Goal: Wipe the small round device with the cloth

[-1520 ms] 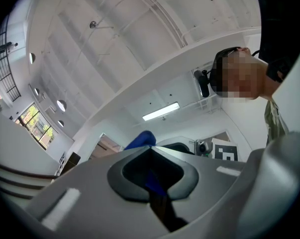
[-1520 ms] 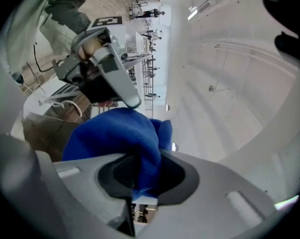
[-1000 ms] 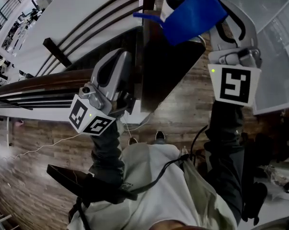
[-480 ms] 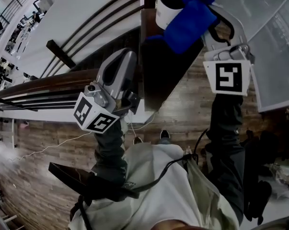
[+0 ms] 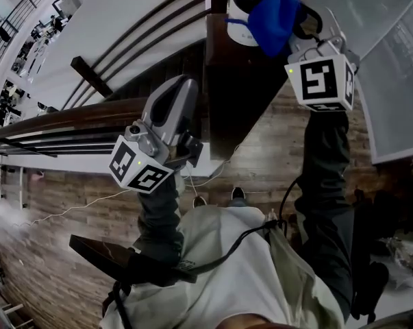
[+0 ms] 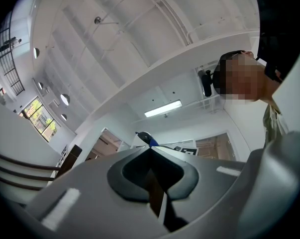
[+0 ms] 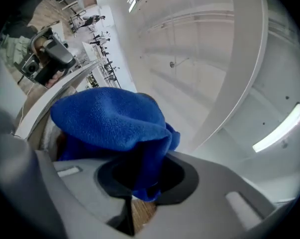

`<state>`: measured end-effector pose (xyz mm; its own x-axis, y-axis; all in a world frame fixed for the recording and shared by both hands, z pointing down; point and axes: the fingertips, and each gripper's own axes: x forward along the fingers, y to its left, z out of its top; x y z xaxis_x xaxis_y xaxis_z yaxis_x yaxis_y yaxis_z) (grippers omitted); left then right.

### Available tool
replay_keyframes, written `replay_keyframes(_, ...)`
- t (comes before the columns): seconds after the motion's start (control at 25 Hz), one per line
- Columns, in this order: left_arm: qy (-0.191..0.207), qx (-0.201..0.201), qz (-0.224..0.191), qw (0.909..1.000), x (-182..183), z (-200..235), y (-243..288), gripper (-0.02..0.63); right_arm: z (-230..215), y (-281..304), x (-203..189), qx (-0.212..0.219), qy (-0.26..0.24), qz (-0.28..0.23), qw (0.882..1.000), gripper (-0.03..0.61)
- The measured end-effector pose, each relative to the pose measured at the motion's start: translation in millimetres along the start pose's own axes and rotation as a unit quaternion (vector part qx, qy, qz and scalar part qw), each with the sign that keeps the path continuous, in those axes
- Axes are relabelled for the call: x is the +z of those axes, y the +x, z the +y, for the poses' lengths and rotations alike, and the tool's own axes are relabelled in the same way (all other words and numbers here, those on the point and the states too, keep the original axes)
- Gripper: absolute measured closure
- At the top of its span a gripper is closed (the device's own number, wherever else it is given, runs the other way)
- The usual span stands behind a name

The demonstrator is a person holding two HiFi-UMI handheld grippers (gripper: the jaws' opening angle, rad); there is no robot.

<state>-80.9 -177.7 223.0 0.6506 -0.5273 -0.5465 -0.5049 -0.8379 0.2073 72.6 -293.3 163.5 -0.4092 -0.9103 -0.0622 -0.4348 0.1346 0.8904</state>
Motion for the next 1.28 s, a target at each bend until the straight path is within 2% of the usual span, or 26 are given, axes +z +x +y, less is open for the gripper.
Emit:
replay_keyframes(0.12,-0.001,0.007,-0.001,1.0000,3,2,-1,0.609,12,-6,-4,0.024,-0.014,0.008,1.000,0.506)
replay_keyframes(0.2,0.002,0.013,-0.002,0.9999,6,3,-1,0.609,8,-11,2,0.013,-0.020,-0.004,1.000,0.506)
replay_keyframes(0.28,0.005,0.016,-0.002,0.9999,8,-2,-2,0.609,-9,-27,15,-0.021,-0.001,-0.038,0.999,0.506)
replay_keyframes(0.32,0.002,0.014,-0.002,0.9999,6,-7,-1,0.609,-23,-43,17,-0.050,0.029,-0.052,0.997,0.506)
replay_keyframes(0.4,-0.013,0.007,-0.001,0.9999,-3,-17,5,0.609,-53,-86,7,-0.112,0.101,-0.048,0.987,0.506)
replay_keyframes(0.44,-0.020,0.005,-0.001,0.9998,-8,-18,7,0.609,-63,-106,3,-0.133,0.118,-0.046,0.983,0.506)
replay_keyframes(0.52,-0.025,0.009,-0.002,0.9996,-17,-13,3,0.609,-63,-132,5,-0.148,0.141,-0.083,0.975,0.506)
replay_keyframes(0.6,-0.026,0.015,-0.003,0.9995,-24,-6,-2,0.609,-43,-146,11,-0.142,0.168,-0.129,0.967,0.506)
replay_keyframes(0.68,-0.027,0.018,0.000,0.9995,-27,-3,-7,0.609,-15,-152,17,-0.133,0.191,-0.144,0.962,0.506)
replay_keyframes(0.84,-0.029,0.018,0.007,0.9994,-31,-8,-11,0.609,34,-151,33,-0.111,0.234,-0.148,0.954,0.506)
replay_keyframes(1.0,-0.020,0.029,0.006,0.9994,-34,-6,-17,0.609,73,-145,31,-0.089,0.257,-0.143,0.952,0.507)
replay_keyframes(1.28,-0.019,0.028,0.007,0.9994,-40,-7,-20,0.609,102,-142,28,-0.068,0.281,-0.130,0.949,0.508)
